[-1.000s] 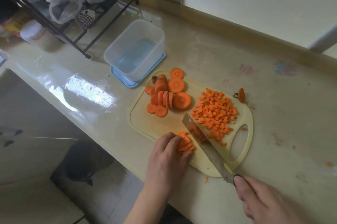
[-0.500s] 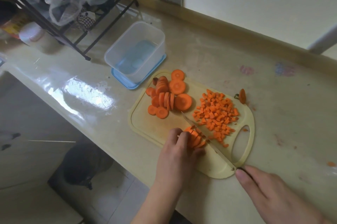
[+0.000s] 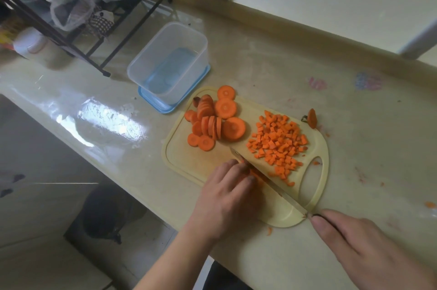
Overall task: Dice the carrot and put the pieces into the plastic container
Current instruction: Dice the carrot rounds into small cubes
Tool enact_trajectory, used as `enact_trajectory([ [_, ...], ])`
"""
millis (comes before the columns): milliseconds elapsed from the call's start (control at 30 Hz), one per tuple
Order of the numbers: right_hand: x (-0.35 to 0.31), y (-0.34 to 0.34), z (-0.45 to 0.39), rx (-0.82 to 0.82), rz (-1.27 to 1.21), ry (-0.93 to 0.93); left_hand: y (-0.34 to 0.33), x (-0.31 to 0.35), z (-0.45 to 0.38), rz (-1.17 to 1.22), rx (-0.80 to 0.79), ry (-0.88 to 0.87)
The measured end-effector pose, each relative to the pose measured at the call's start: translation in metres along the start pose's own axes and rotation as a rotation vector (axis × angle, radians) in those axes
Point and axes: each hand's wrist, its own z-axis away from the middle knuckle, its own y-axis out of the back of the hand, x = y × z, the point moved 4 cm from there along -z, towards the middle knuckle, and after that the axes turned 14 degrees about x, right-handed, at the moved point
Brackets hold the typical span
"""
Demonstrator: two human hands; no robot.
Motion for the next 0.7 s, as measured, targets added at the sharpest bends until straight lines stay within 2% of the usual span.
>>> enact_trajectory([
  [67, 0.001, 0.001, 0.000, -0.011, 0.009, 0.005, -0.005, -0.003, 0.004, 0.040, -0.039, -0.027],
  [300, 0.019, -0.001, 0.010, -0.015, 0.106, -0.028, -0.008, -0.007, 0.009, 0.091, -0.012, 0.004],
  [467, 0.009, -0.013, -0.003, -0.030, 0.146, 0.074, -0.005, -0.004, 0.003, 0.111, 0.016, 0.025],
  [700, 0.005, -0.012, -0.012, 0.023, 0.108, 0.100, -0.002, -0.002, 0.004, 0.080, 0.033, 0.010],
])
